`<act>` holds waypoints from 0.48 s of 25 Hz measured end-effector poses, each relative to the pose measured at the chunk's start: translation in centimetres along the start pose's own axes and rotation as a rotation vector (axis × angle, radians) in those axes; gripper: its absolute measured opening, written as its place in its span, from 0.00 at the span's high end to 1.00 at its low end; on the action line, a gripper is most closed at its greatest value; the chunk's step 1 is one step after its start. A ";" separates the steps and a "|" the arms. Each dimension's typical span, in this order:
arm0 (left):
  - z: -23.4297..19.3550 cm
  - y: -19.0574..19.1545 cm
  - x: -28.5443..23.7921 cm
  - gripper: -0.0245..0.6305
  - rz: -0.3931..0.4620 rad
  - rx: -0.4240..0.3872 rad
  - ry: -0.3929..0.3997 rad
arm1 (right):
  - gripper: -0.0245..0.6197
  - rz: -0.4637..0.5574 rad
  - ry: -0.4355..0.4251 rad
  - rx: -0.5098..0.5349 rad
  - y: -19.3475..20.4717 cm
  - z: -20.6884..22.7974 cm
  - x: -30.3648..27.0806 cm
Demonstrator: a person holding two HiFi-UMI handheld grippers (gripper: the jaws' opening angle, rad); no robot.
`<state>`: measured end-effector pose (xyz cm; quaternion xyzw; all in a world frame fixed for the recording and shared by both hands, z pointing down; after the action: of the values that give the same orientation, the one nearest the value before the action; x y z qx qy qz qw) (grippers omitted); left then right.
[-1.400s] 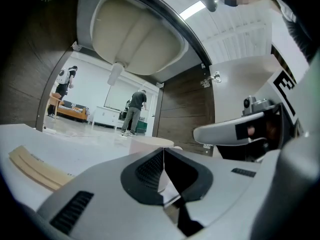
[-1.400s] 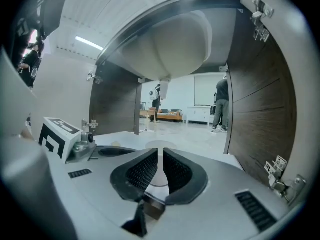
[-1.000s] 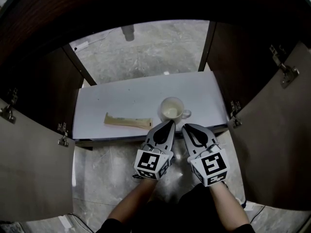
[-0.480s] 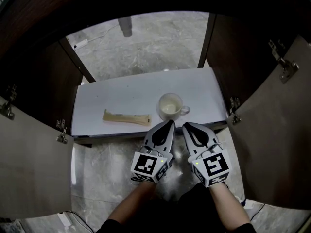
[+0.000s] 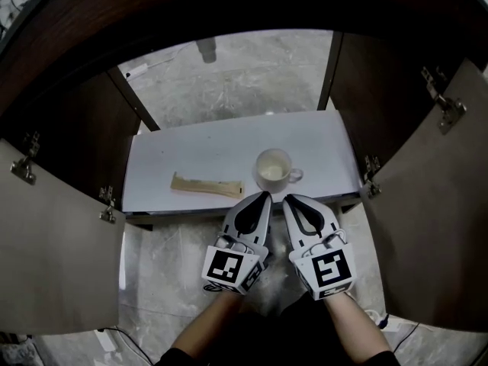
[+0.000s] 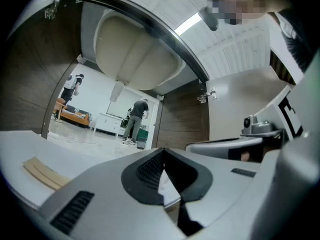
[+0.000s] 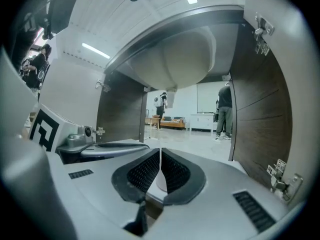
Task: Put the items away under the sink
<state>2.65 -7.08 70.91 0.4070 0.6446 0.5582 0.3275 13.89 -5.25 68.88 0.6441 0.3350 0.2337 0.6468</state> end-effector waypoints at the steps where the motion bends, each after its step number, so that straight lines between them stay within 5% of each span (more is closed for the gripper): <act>1: 0.1 -0.5 0.0 0.95 0.004 0.001 -0.003 | 0.90 0.003 0.001 0.013 -0.4 -0.1 0.0; 12: 1.9 -9.5 0.1 0.95 0.108 -0.039 0.047 | 0.90 0.042 0.015 0.181 -9.5 -0.8 0.6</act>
<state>2.76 -6.58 61.20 0.4214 0.6184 0.5969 0.2895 12.51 -4.81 59.40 0.7050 0.3458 0.2206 0.5785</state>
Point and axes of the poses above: the fingertips, and each gripper's own axes: x backward along the fingers, z to its right, y out of its underside, the point moved 7 cm from there along x, backward along the fingers, and after that the axes turned 10 degrees about -y, right-handed, at the moved point
